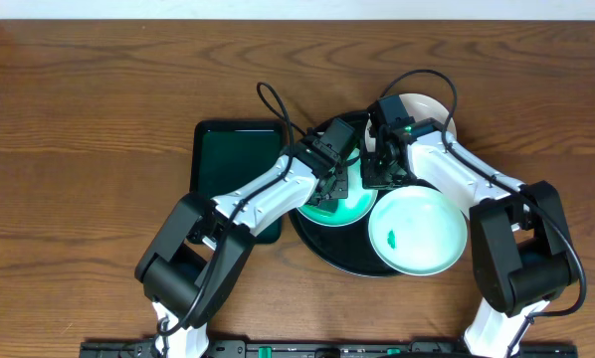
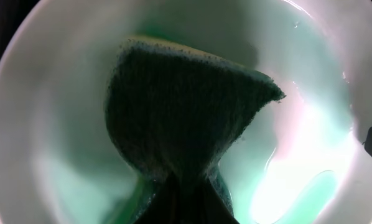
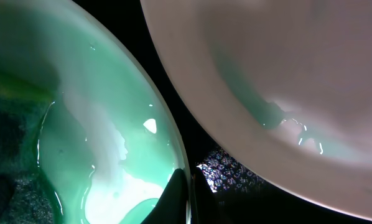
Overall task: Clean dirty plates on tray and stack at the side
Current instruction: 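Scrub the left pale green plate with the sponge in circles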
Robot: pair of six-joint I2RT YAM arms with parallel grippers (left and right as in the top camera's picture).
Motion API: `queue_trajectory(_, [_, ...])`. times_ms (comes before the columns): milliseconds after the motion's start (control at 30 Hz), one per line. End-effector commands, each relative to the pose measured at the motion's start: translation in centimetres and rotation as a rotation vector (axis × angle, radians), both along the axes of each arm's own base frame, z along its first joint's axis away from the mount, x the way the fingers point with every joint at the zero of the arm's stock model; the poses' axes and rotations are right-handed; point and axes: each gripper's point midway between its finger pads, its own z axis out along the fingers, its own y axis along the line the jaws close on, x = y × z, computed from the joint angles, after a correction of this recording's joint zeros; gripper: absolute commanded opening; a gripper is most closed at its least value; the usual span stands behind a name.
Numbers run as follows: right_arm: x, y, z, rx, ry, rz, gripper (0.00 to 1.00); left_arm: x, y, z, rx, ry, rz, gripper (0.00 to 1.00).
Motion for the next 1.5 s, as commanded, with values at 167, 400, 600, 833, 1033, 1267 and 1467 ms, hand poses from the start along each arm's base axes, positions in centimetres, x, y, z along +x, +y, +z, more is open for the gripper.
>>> queue_trajectory(167, [0.0, 0.9, 1.0, 0.033, -0.018, 0.022, 0.01, -2.7, -0.8, -3.3, -0.019, 0.134, -0.051, 0.07])
queue_trajectory(400, [0.0, 1.0, 1.0, 0.033, -0.021, 0.023, 0.01, -3.9, -2.9, -2.6, -0.139, 0.2, -0.105, 0.07])
queue_trajectory(600, [0.0, 1.0, 1.0, 0.033, -0.02, 0.023, 0.01, -2.9, -2.9, 0.0, -0.176, 0.142, -0.136, 0.07])
queue_trajectory(833, [0.0, 1.0, 1.0, 0.033, -0.021, 0.023, 0.01, -0.4, -1.6, 6.6, -0.228, -0.031, -0.096, 0.07])
queue_trajectory(1033, [0.0, 1.0, 1.0, 0.032, -0.022, 0.03, 0.01, 0.7, 1.4, 5.8, -0.07, -0.088, -0.019, 0.07])
queue_trajectory(1267, [0.0, 1.0, 1.0, 0.032, -0.022, 0.03, 0.01, 0.4, 2.9, 2.2, 0.027, -0.037, 0.022, 0.07])
queue_trajectory(1467, [0.0, 1.0, 1.0, 0.032, -0.022, 0.03, 0.01, -0.5, 2.9, -0.9, 0.043, 0.052, 0.073, 0.07])
